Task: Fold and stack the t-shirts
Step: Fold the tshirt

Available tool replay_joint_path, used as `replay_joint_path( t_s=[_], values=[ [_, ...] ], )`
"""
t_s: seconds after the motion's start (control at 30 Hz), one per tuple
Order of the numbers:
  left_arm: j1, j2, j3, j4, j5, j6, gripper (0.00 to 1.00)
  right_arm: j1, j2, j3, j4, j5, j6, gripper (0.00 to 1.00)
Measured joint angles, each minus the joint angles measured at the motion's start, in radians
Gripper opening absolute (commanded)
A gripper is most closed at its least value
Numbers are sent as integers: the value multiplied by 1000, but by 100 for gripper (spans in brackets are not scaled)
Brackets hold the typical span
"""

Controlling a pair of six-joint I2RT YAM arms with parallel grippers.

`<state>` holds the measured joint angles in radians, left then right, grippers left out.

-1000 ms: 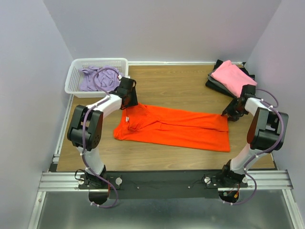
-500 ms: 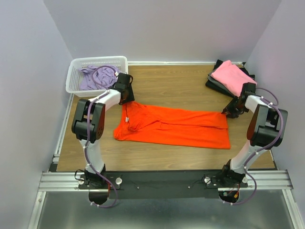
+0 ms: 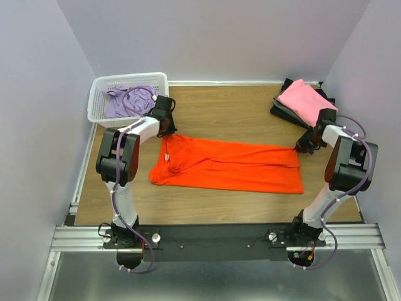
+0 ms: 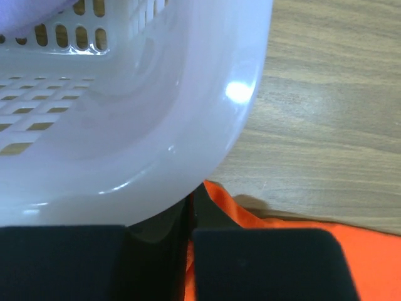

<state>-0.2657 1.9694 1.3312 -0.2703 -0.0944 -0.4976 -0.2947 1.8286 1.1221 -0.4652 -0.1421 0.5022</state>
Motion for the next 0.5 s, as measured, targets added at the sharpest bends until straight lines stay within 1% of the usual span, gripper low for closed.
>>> replay_joint_path(
  t_s=[0.3, 0.43, 0.5],
  values=[
    [-19, -2, -14, 18, 43, 7, 0, -11, -21, -13, 1, 74, 28, 2],
    [-53, -2, 19, 21, 59, 11, 0, -62, -23, -10, 0, 95, 28, 2],
    [-67, 1, 63, 22, 64, 18, 0, -93, -23, -6, -3, 106, 24, 2]
  ],
)
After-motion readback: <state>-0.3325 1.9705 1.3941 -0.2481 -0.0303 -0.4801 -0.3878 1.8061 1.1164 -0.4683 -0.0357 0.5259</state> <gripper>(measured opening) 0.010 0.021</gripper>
